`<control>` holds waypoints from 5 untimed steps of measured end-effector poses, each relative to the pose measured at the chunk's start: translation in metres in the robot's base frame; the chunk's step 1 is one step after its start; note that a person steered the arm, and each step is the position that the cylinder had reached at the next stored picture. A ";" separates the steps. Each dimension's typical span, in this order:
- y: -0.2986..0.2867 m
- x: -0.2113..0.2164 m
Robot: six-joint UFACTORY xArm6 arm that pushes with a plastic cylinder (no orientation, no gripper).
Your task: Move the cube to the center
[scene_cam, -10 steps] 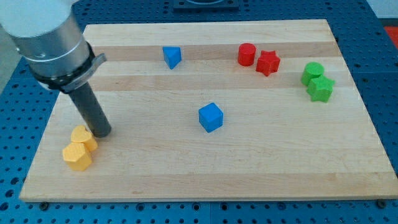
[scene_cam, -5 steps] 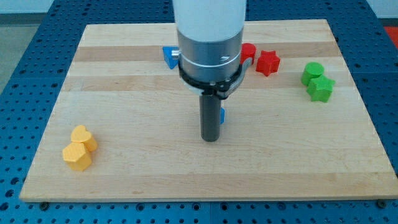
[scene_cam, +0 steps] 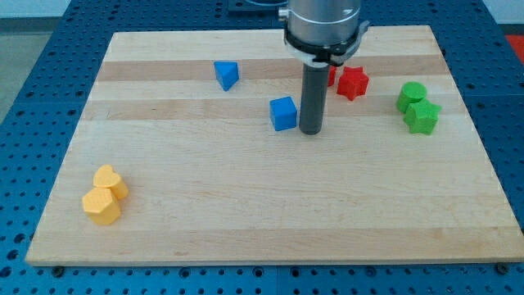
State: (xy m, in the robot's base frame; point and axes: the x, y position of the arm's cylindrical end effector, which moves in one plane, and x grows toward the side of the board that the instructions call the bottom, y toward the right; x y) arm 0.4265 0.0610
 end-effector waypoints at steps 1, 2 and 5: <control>0.004 -0.017; -0.001 -0.020; -0.015 -0.020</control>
State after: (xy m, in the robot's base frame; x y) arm 0.4061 0.0460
